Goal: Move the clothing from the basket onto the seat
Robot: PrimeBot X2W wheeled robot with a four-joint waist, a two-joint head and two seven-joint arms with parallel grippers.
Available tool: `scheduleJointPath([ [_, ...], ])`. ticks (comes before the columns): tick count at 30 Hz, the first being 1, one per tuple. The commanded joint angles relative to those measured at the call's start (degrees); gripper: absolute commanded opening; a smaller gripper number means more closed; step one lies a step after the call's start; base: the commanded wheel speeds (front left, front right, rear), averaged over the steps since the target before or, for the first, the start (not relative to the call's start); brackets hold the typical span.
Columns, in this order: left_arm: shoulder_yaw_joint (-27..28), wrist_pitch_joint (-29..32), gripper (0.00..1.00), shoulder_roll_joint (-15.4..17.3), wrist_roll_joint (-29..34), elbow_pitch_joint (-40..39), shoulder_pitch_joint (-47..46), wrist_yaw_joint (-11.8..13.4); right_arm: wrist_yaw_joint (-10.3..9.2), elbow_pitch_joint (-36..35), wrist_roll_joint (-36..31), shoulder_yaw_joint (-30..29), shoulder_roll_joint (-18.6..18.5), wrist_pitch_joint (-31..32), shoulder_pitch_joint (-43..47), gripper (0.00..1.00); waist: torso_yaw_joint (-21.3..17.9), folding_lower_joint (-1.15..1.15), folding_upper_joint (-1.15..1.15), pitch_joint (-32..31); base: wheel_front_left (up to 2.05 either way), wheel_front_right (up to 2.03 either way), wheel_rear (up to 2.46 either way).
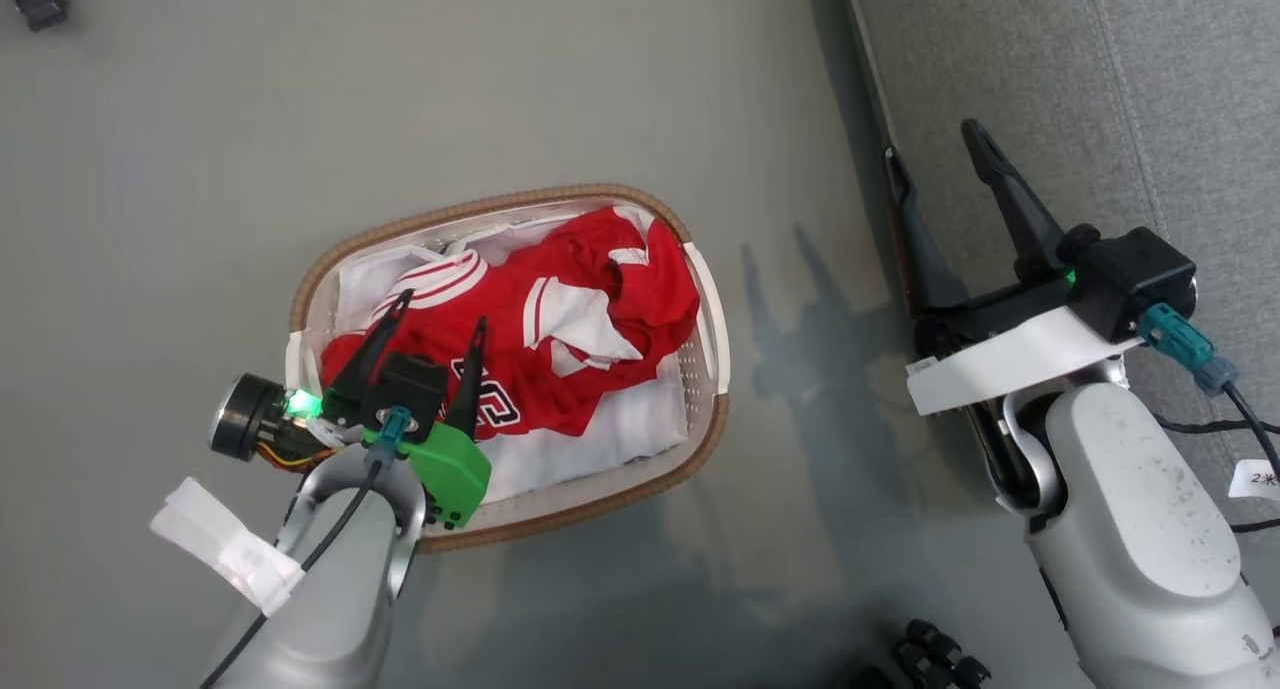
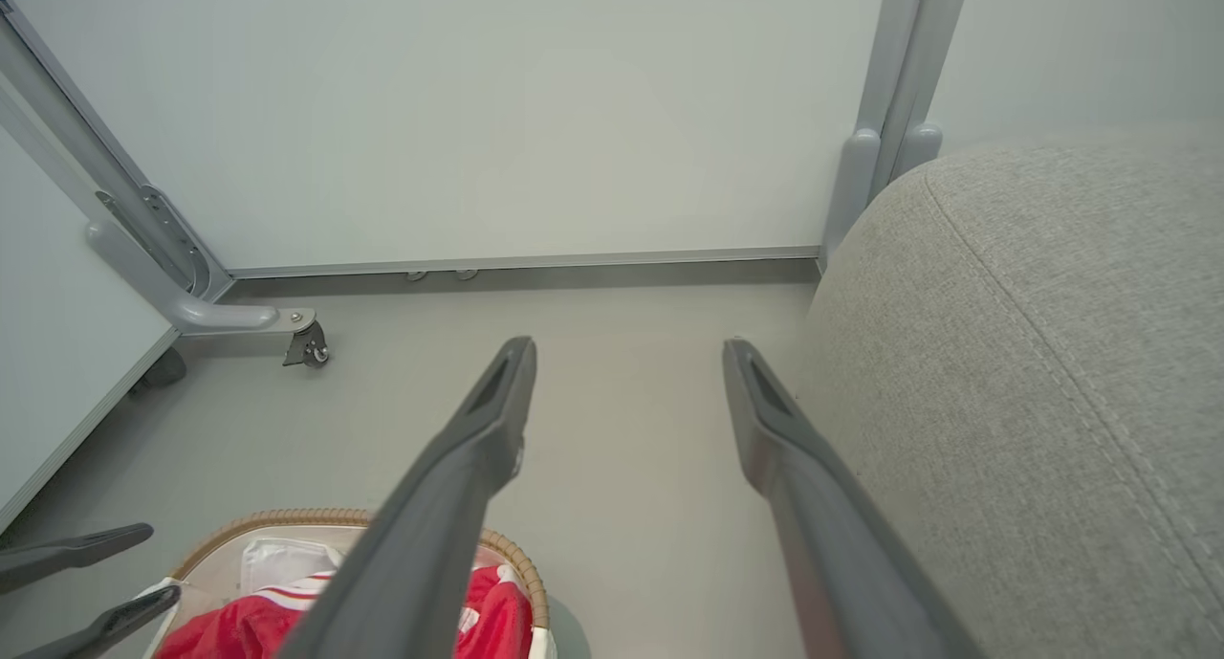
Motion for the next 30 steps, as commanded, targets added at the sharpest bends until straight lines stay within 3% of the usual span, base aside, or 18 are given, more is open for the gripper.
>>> scheduleJointPath([
  [1, -0.5, 0.0, 1.0, 0.7, 0.3, 0.9, -1.6, 0.6, -0.02, -0.4, 0.4, 0.1, 0.3, -0.3, -0.8, 1.0, -1.6, -0.01, 0.0, 2.6, 0.0, 0.0, 0.0],
  [17, -7.1, 0.0, 1.0, 5.2, 4.3, 14.2, -9.5, 3.4, -0.03, -2.5, 0.5, 4.0, 1.9, -0.3, -3.0, 1.0, -4.5, -0.01, 0.0, 8.5, 0.0, 0.0, 0.0],
  [30, -10.6, 0.0, 1.0, 6.2, 6.9, 27.2, -17.7, 8.2, -0.03, -2.5, 1.2, 5.9, 3.0, -0.3, -3.5, 1.0, -5.9, -0.01, 0.0, 11.6, 0.0, 0.0, 0.0],
])
